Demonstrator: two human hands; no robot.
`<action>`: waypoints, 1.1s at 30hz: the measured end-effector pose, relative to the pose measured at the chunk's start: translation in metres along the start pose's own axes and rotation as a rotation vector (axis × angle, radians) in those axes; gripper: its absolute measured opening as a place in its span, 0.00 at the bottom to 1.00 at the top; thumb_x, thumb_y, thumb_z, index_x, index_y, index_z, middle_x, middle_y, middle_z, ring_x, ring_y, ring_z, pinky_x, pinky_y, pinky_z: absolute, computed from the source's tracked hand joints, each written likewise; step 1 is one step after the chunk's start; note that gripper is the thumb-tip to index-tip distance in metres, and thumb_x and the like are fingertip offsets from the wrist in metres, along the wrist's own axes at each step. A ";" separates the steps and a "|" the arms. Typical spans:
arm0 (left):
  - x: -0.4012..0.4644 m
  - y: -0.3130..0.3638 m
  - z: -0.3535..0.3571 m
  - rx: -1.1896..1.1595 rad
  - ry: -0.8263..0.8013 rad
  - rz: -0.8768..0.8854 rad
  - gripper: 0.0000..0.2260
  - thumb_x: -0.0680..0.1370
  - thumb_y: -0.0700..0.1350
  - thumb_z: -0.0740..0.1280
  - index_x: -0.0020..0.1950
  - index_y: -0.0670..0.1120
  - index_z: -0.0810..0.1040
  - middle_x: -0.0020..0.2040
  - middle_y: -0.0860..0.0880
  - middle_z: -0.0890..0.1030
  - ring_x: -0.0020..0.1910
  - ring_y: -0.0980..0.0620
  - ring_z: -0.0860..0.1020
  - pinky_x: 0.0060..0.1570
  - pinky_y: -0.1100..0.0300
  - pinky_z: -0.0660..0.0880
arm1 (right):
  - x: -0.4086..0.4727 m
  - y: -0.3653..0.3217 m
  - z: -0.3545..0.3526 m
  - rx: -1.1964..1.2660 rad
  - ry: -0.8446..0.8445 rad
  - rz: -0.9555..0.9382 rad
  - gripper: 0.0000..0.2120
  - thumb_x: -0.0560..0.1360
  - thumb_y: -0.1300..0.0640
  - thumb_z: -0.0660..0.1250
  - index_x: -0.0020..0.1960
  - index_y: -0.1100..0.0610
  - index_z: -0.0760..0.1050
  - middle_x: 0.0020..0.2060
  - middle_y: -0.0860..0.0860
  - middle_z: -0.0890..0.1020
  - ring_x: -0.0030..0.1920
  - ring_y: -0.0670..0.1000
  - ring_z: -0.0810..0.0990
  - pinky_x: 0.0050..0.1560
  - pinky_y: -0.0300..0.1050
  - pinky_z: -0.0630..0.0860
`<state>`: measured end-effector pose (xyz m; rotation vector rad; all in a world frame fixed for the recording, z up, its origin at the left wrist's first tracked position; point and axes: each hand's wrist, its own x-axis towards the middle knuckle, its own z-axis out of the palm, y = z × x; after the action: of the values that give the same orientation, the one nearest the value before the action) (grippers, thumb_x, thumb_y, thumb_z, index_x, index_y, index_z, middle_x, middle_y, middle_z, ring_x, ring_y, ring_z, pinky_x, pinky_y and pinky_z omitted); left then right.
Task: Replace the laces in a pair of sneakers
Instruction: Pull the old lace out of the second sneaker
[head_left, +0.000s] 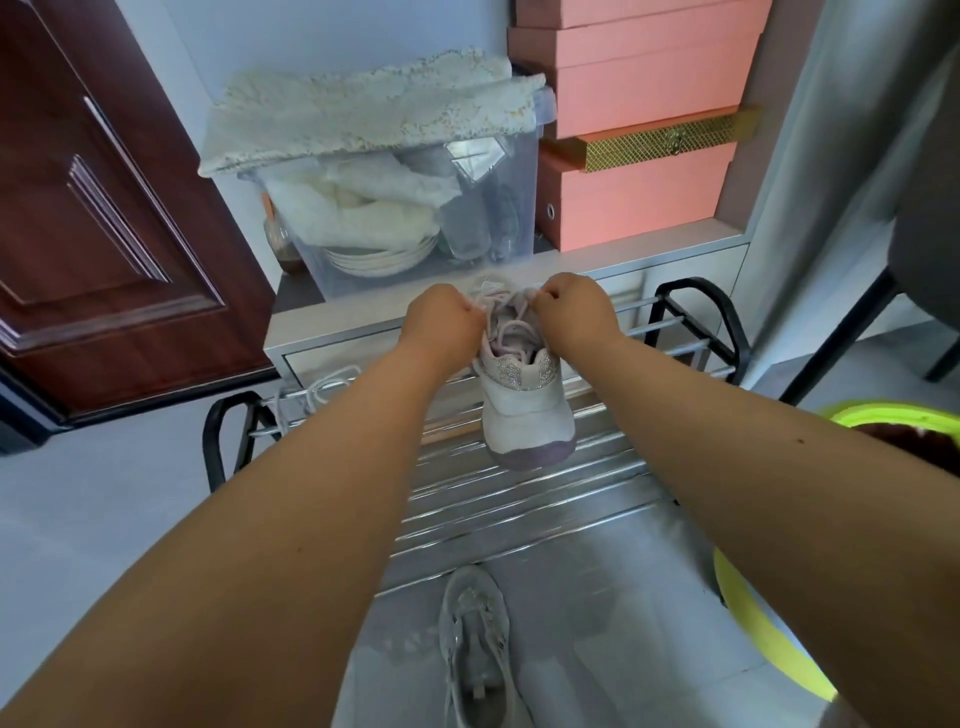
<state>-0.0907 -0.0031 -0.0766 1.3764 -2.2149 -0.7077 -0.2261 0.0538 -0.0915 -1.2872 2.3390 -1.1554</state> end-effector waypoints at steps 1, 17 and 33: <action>-0.008 0.001 -0.006 -0.030 0.005 0.001 0.16 0.78 0.47 0.63 0.39 0.35 0.80 0.39 0.37 0.82 0.41 0.38 0.81 0.46 0.47 0.79 | -0.008 -0.005 -0.002 0.021 0.016 -0.009 0.09 0.77 0.58 0.60 0.40 0.60 0.71 0.39 0.56 0.75 0.42 0.56 0.72 0.40 0.42 0.62; -0.155 0.027 -0.088 -0.013 0.078 0.111 0.16 0.79 0.48 0.64 0.33 0.44 0.71 0.29 0.45 0.80 0.25 0.52 0.76 0.33 0.60 0.73 | -0.165 -0.058 -0.052 0.270 0.158 -0.159 0.11 0.78 0.56 0.59 0.42 0.62 0.74 0.37 0.54 0.76 0.39 0.54 0.73 0.36 0.45 0.64; -0.331 0.005 -0.060 0.038 0.232 0.163 0.12 0.80 0.51 0.60 0.39 0.48 0.67 0.31 0.52 0.72 0.30 0.54 0.70 0.29 0.61 0.62 | -0.301 -0.027 -0.095 0.116 -0.302 -0.197 0.11 0.68 0.52 0.74 0.42 0.52 0.72 0.37 0.49 0.80 0.39 0.51 0.78 0.41 0.49 0.76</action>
<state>0.0776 0.2872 -0.0586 1.2110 -2.1341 -0.4278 -0.0838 0.3351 -0.0574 -1.5547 1.9393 -1.0477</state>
